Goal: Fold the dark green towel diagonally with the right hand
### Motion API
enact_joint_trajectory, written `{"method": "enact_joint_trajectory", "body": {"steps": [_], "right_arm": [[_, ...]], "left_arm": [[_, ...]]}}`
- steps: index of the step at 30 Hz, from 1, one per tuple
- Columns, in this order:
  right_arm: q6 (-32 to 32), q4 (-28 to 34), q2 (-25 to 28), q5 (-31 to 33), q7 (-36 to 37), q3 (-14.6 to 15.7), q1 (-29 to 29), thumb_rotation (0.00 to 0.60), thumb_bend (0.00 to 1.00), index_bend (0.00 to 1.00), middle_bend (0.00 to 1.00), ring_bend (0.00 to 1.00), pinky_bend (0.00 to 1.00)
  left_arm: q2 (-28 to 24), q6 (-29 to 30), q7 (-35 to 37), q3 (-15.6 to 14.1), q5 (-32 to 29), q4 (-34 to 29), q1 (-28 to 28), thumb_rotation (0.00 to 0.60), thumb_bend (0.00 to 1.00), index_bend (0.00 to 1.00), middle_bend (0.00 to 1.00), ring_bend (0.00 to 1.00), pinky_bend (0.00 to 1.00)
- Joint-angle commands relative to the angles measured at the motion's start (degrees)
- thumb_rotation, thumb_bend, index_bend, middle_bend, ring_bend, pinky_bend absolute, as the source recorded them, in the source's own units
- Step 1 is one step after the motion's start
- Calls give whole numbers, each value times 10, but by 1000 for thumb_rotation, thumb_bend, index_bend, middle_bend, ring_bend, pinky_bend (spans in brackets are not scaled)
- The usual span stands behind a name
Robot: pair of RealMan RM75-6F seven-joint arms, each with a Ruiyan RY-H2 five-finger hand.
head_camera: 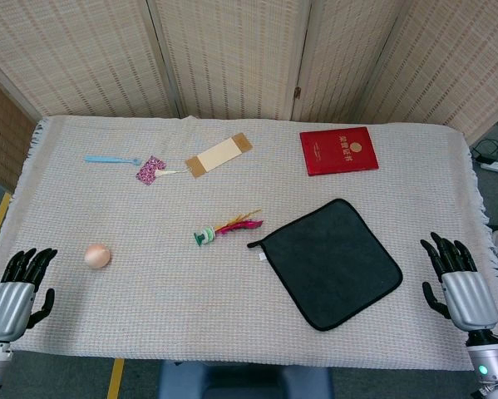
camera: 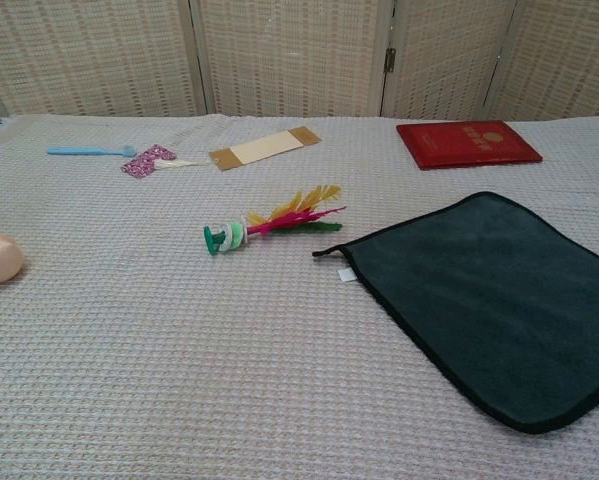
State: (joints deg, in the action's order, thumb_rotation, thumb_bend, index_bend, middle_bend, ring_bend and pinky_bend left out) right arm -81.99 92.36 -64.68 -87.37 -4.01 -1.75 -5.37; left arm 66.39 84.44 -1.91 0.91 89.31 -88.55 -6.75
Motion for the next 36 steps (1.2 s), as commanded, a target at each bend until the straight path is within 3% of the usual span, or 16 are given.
{"method": "enact_joint_trajectory", "body": {"steps": [1, 12, 17, 21, 29, 36], "right_arm": [[5, 5, 2, 4, -5, 2, 0, 600, 546, 0, 0, 0, 0], [29, -6, -7, -33, 6, 11, -24, 600, 547, 16, 0, 0, 0], [144, -15, 2, -46, 4, -14, -119, 600, 546, 191, 0, 0, 0], [220, -46, -22, -70, -3, -34, -200, 600, 546, 307, 0, 0, 0], [296, -138, -108, -102, 35, -58, -322, 600, 547, 350, 0, 0, 0], [342, -234, -185, -106, 65, -54, -394, 600, 547, 370, 0, 0, 0]], "left_arm": [[3, 6, 0, -2, 6, 1, 2, 600, 649, 105, 134, 34, 2], [0, 16, 4, -7, 19, -5, 4, 600, 663, 102, 134, 33, 2], [-3, 8, 12, -3, 6, 2, 2, 600, 664, 98, 134, 33, 3], [-3, 7, 3, -5, 2, 1, 5, 600, 664, 91, 134, 34, 4], [-3, 22, -7, 6, -14, -2, 13, 600, 669, 89, 134, 34, 3], [-4, 16, -4, 14, -31, 1, 12, 600, 672, 83, 134, 35, 3]]}}
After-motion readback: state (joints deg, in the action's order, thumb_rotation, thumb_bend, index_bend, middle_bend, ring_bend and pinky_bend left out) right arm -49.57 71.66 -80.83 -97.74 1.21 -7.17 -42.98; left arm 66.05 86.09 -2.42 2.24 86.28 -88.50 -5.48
